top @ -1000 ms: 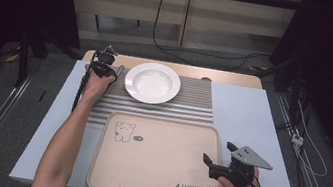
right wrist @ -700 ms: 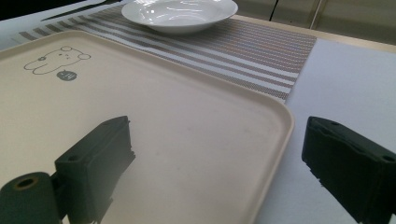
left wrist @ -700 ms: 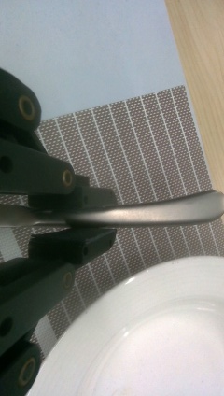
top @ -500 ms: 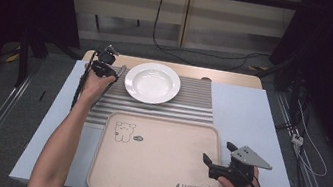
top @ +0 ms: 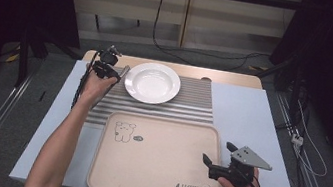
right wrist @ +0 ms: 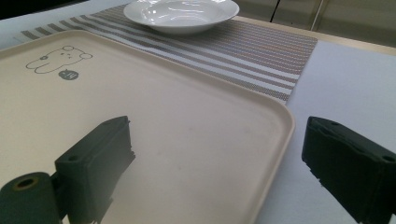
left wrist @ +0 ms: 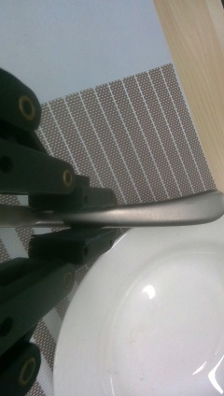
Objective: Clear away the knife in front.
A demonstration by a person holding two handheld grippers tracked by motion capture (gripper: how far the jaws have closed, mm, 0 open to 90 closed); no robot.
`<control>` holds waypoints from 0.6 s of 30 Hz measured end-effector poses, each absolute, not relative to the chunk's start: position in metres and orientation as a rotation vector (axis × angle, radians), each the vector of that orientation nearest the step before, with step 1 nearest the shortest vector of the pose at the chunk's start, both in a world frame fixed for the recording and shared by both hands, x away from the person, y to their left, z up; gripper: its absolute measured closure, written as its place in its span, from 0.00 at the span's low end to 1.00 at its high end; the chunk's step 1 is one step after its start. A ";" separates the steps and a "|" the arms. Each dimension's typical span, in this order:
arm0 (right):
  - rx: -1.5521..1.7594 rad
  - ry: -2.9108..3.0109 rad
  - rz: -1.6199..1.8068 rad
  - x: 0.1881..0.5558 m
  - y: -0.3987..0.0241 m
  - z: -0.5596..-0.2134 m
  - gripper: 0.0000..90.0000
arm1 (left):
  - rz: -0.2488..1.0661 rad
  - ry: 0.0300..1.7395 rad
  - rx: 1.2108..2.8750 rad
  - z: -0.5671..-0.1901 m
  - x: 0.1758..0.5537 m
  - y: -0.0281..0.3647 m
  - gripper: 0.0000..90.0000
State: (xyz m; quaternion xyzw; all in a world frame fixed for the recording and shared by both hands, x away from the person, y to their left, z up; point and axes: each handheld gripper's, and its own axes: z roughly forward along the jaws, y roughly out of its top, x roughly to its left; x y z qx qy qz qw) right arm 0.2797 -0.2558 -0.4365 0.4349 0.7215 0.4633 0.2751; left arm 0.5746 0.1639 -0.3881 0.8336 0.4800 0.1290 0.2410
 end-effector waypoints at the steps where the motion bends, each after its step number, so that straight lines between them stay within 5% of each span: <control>1: 1.170 1.938 1.245 0.280 -0.256 -0.436 0.10 | 0.359 1.315 2.279 -0.388 0.573 0.163 0.89; 18: 1.171 1.941 1.245 0.280 -0.255 -0.436 0.10 | 0.345 1.209 2.295 -0.370 0.543 0.161 0.89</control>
